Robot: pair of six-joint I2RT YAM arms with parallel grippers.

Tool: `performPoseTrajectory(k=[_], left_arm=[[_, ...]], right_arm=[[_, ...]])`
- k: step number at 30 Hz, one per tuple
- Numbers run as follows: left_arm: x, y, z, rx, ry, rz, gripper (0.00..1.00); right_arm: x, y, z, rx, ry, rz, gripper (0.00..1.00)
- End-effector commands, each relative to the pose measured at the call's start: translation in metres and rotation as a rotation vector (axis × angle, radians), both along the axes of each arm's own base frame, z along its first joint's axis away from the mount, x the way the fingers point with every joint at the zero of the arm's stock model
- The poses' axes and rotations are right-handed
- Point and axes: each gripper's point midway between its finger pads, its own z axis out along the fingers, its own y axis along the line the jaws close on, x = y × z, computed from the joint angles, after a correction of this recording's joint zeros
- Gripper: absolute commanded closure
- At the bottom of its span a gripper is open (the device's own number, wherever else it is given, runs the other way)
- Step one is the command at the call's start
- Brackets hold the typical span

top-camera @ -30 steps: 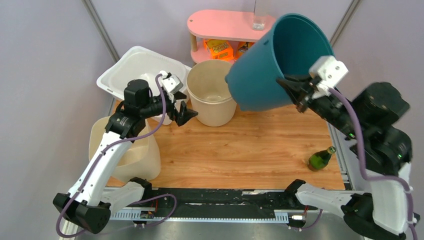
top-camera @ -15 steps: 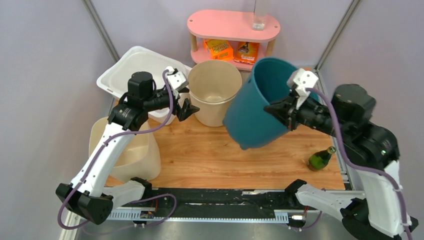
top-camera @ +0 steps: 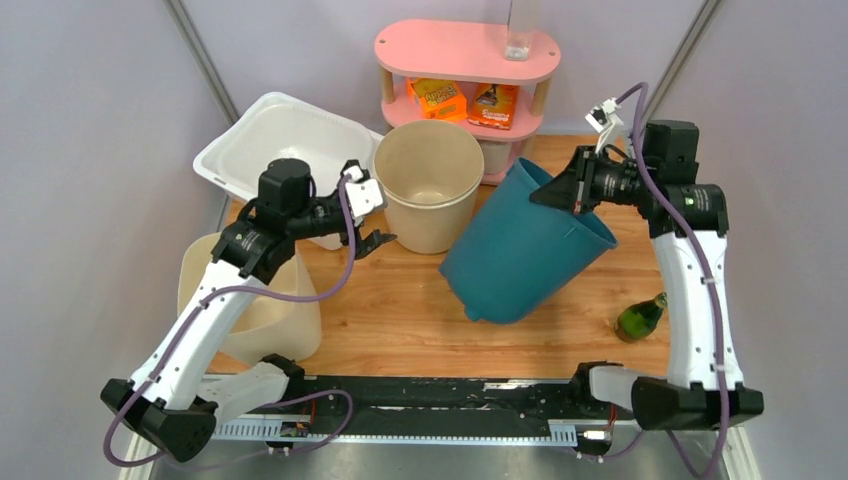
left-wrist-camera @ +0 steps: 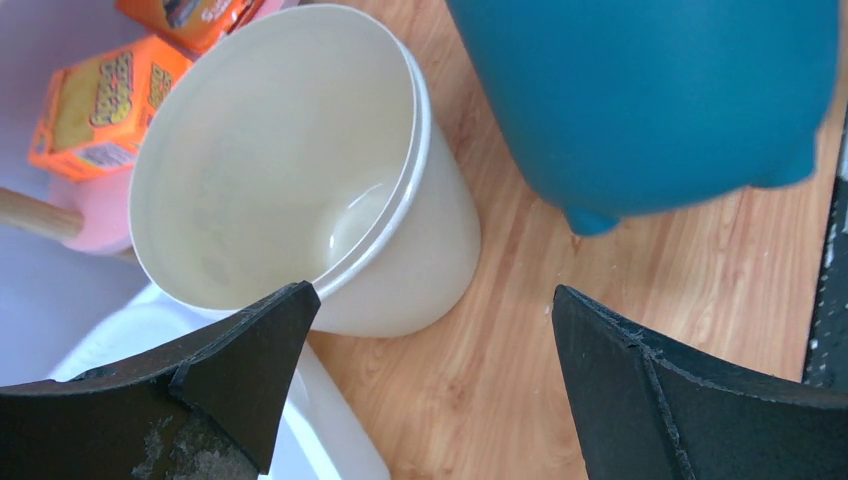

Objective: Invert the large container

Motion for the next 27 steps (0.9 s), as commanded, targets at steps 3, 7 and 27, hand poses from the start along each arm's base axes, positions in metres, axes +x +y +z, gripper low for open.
performPoseTrajectory(k=[3,7,27], left_arm=[[-0.025,-0.006,0.000,0.097,-0.207,-0.142,0.00],[-0.032,-0.012,-0.010,0.128,-0.217,-0.187,0.00],[-0.058,-0.025,-0.068,0.145,-0.043,-0.286,0.00]], right_arm=[[0.029,-0.015,-0.034,0.216,0.263,0.017,1.00],[0.037,-0.017,-0.054,0.228,0.335,0.002,1.00],[0.077,-0.099,-0.136,-0.412,0.115,-0.299,0.44]])
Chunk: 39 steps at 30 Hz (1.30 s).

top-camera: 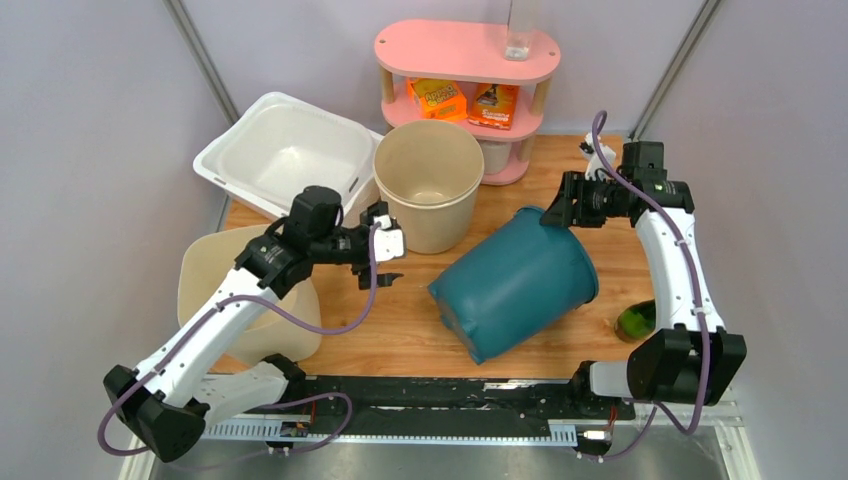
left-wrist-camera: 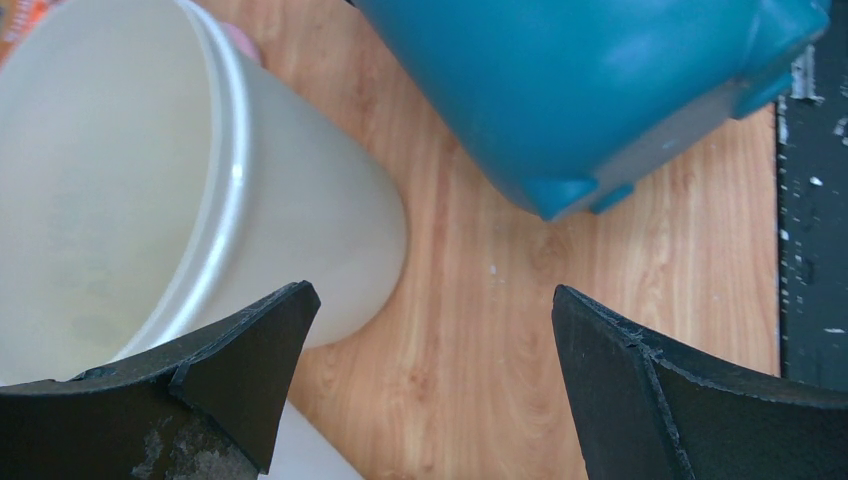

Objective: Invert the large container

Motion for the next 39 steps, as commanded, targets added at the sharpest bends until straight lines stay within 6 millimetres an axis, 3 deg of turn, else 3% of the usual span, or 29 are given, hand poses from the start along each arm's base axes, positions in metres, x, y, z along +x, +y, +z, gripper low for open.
performPoseTrajectory(k=[1,5,10,15,17,19,25,27,32,36,38,39], left_arm=[[-0.024,-0.006,-0.011,-0.014,0.029,-0.083,0.00],[-0.034,-0.011,-0.025,-0.004,0.062,-0.121,0.00],[-0.038,-0.017,-0.035,-0.011,0.101,-0.134,0.00],[-0.041,-0.026,-0.038,-0.052,0.137,-0.125,0.00],[-0.045,-0.032,-0.051,-0.050,0.155,-0.131,0.00],[-0.049,-0.041,-0.057,-0.064,0.150,-0.147,0.00],[-0.038,-0.074,-0.067,-0.137,0.024,-0.094,0.00],[-0.025,-0.082,-0.067,-0.157,-0.029,-0.032,0.00],[0.009,-0.085,-0.082,-0.149,-0.042,0.131,0.00],[0.013,-0.092,-0.098,-0.108,-0.049,0.112,0.00],[0.021,-0.092,-0.113,-0.045,-0.044,0.128,0.04],[0.027,-0.094,-0.109,-0.037,-0.056,0.143,0.08]], right_arm=[[0.017,-0.026,0.024,-0.245,-0.190,0.013,0.44],[0.017,-0.032,0.032,-0.384,-0.251,0.045,0.43],[0.007,-0.028,0.018,-0.476,-0.197,0.098,0.48],[-0.004,-0.038,-0.010,-0.564,-0.120,0.137,0.75],[-0.005,-0.037,-0.016,-0.563,-0.104,0.152,0.94],[-0.004,-0.035,-0.017,-0.550,-0.105,0.155,1.00],[0.001,-0.033,-0.025,-0.541,-0.071,0.155,1.00],[0.001,-0.033,-0.027,-0.538,-0.061,0.160,1.00],[-0.001,-0.031,-0.031,-0.535,-0.054,0.173,1.00],[-0.005,-0.031,-0.037,-0.531,-0.044,0.180,1.00],[-0.006,-0.030,-0.040,-0.527,-0.041,0.190,1.00],[-0.007,-0.030,-0.042,-0.528,-0.038,0.193,1.00]])
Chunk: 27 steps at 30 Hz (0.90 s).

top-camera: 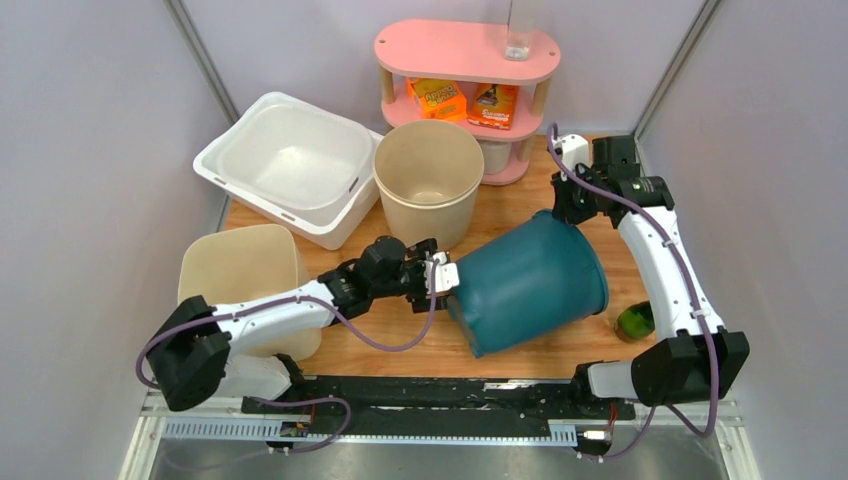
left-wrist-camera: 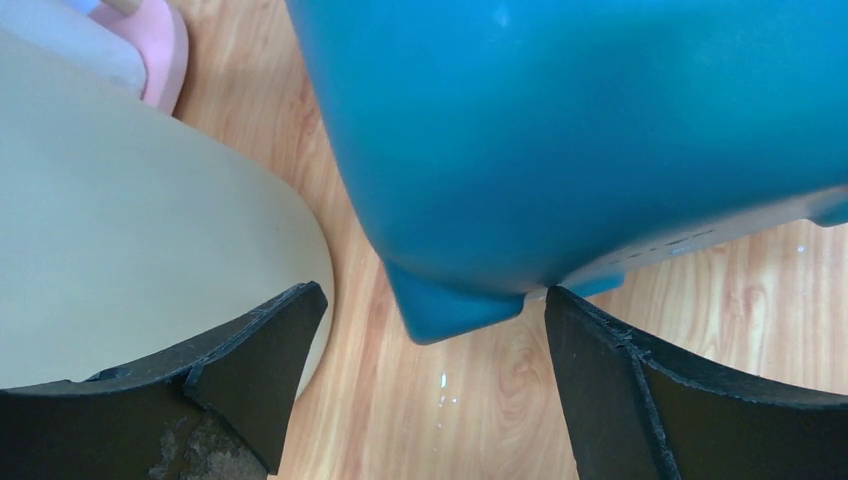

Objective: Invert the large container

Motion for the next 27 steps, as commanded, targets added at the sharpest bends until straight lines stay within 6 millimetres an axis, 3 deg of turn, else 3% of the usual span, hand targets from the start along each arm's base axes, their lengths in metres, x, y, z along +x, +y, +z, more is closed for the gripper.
performPoseTrajectory(k=[1,5,7,13,16,20,27], left_arm=[[0.028,-0.012,0.010,0.023,-0.064,0.055,0.10],[0.024,-0.022,0.022,-0.005,-0.105,-0.018,0.23],[0.022,-0.030,0.026,-0.014,-0.094,-0.051,0.37],[0.013,-0.049,0.017,0.016,-0.008,-0.149,0.65],[0.014,-0.054,0.027,-0.002,0.024,-0.139,0.70],[0.014,-0.061,0.066,-0.097,0.042,-0.115,0.72],[0.012,-0.073,0.177,-0.320,0.047,-0.101,0.72]], right_arm=[[-0.031,-0.009,-0.042,-0.055,0.178,0.008,1.00],[-0.039,-0.009,-0.059,-0.056,0.217,0.029,1.00],[-0.043,-0.009,-0.070,-0.058,0.240,0.044,1.00],[-0.049,-0.008,-0.091,-0.053,0.294,0.070,1.00],[-0.049,-0.005,-0.093,-0.034,0.299,0.073,1.00],[-0.051,0.018,-0.087,0.101,0.321,0.076,1.00],[-0.051,0.069,-0.061,0.372,0.409,0.065,1.00]])
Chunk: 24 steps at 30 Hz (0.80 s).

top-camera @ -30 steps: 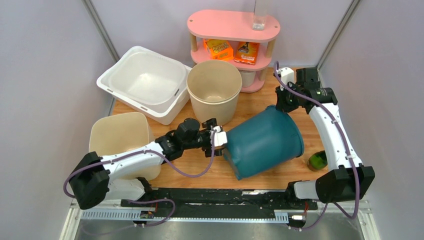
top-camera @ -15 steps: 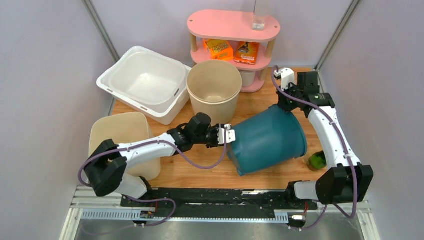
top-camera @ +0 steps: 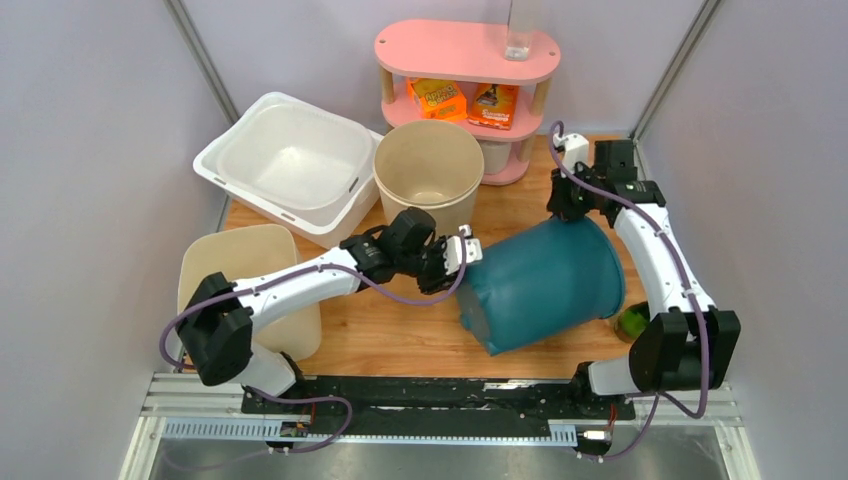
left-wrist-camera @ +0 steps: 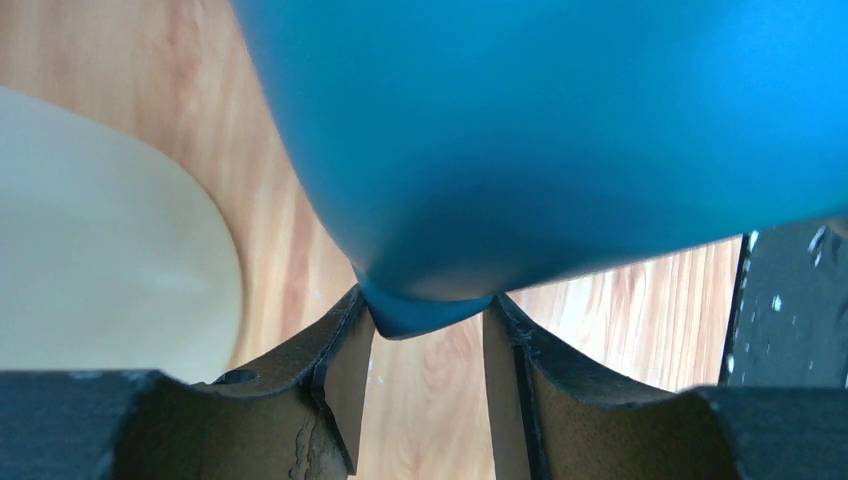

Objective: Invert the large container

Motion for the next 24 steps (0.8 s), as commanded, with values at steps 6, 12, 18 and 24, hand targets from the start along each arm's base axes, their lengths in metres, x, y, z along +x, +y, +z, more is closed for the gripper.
performPoseTrajectory(k=[6,12,18,24], left_arm=[[0.006,-0.033,0.259,-0.601,-0.304,-0.008,0.68],[0.003,-0.027,0.275,-0.615,-0.349,-0.014,0.65],[0.002,-0.009,0.264,-0.576,-0.367,0.029,0.47],[0.001,0.021,0.195,-0.406,-0.288,0.139,0.02]], right_arm=[[-0.074,0.071,-0.047,0.319,0.518,0.056,0.93],[-0.043,0.084,-0.046,0.396,0.506,0.060,0.79],[0.010,0.088,0.034,0.403,0.268,0.133,0.52],[-0.003,0.043,0.079,0.259,0.102,0.031,0.31]])
